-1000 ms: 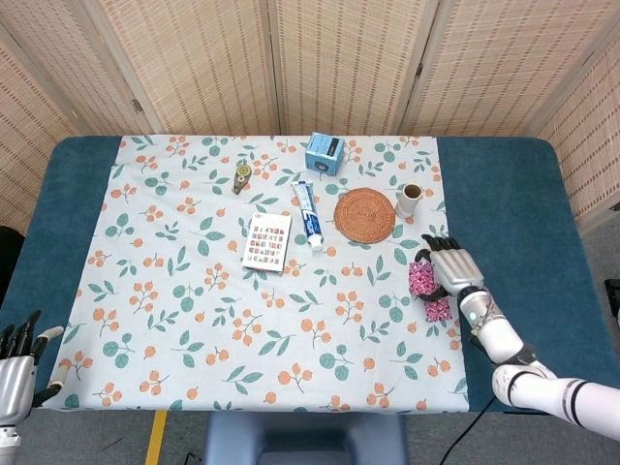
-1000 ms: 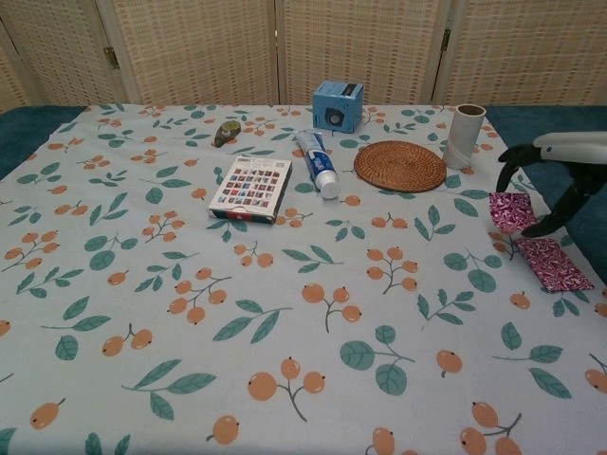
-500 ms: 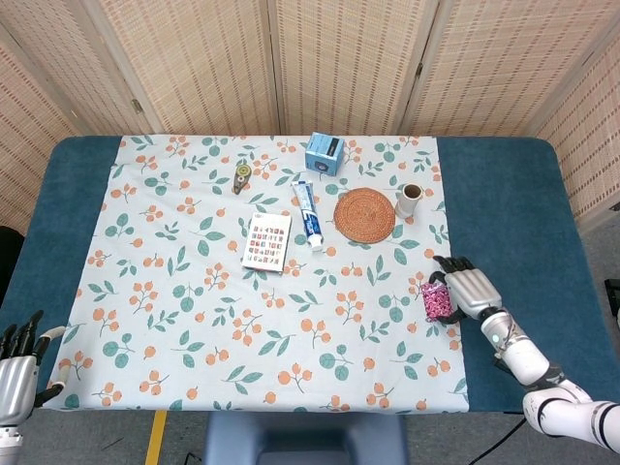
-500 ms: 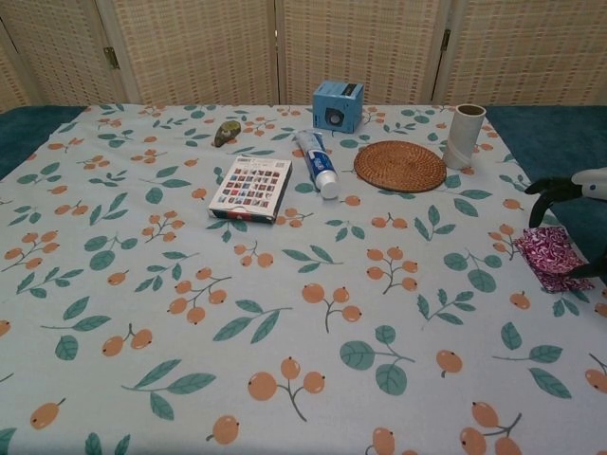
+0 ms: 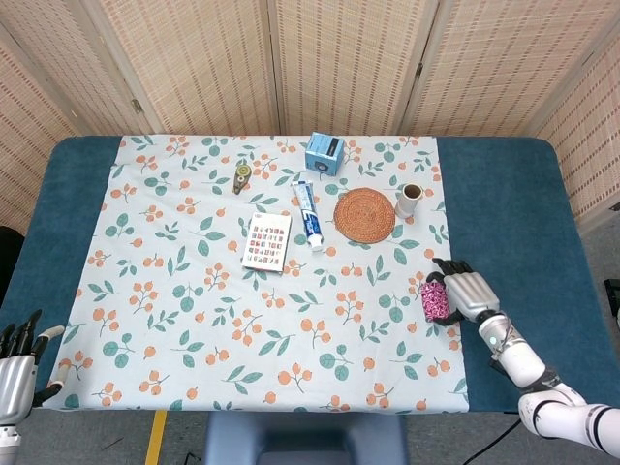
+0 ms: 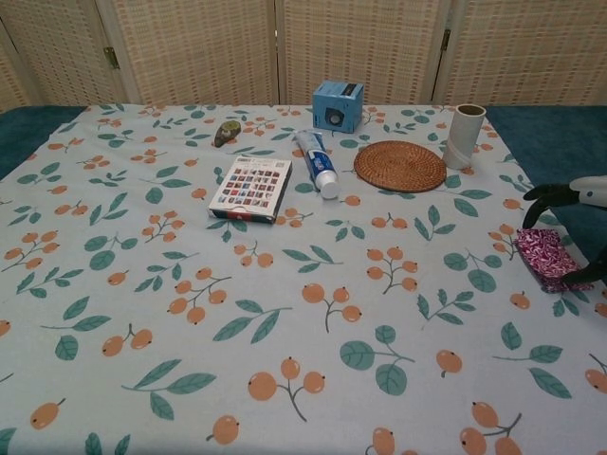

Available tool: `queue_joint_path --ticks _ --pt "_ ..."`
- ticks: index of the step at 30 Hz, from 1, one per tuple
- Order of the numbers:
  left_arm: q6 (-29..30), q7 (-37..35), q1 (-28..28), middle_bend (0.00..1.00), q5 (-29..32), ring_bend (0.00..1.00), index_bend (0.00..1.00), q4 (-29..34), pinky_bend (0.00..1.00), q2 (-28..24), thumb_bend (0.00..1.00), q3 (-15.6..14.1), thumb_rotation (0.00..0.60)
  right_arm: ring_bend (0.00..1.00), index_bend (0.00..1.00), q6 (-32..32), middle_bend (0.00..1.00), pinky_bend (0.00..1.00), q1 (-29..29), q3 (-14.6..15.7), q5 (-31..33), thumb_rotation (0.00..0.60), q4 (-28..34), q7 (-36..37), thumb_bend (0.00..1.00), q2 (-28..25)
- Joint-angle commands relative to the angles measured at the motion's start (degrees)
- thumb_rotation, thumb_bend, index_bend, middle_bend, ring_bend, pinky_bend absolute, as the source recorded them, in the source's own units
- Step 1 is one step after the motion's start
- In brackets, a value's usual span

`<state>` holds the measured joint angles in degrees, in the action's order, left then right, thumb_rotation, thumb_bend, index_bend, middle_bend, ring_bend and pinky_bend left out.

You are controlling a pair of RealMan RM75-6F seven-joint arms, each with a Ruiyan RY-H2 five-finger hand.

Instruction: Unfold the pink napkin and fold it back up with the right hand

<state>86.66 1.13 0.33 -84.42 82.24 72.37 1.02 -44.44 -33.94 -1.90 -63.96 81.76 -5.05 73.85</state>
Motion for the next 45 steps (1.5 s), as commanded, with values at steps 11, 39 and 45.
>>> queue_joint_path --ticks 11,39,45 --pt "-0.1 -0.8 -0.2 0.05 -0.2 0.12 0.27 -0.9 0.0 0.5 0.43 0.0 0.6 0.0 0.22 -0.2 0.06 0.0 1.0 -0.1 1.6 0.53 -0.2 -0.6 0.22 0.6" --pt "0.2 -0.8 -0.4 0.05 0.1 0.12 0.27 -0.5 0.0 0.2 0.43 0.6 0.6 0.03 0.18 -19.7 0.11 0.0 9.8 -1.5 -6.4 0.587 10.3 0.3 0.22 -5.5" --pt "1.5 -0.1 -0.8 0.05 -0.3 0.12 0.26 0.0 0.0 0.8 0.43 1.5 0.6 0.06 0.18 -34.3 0.14 0.0 18.0 1.0 -14.0 0.6 13.4 0.5 0.22 -6.8"
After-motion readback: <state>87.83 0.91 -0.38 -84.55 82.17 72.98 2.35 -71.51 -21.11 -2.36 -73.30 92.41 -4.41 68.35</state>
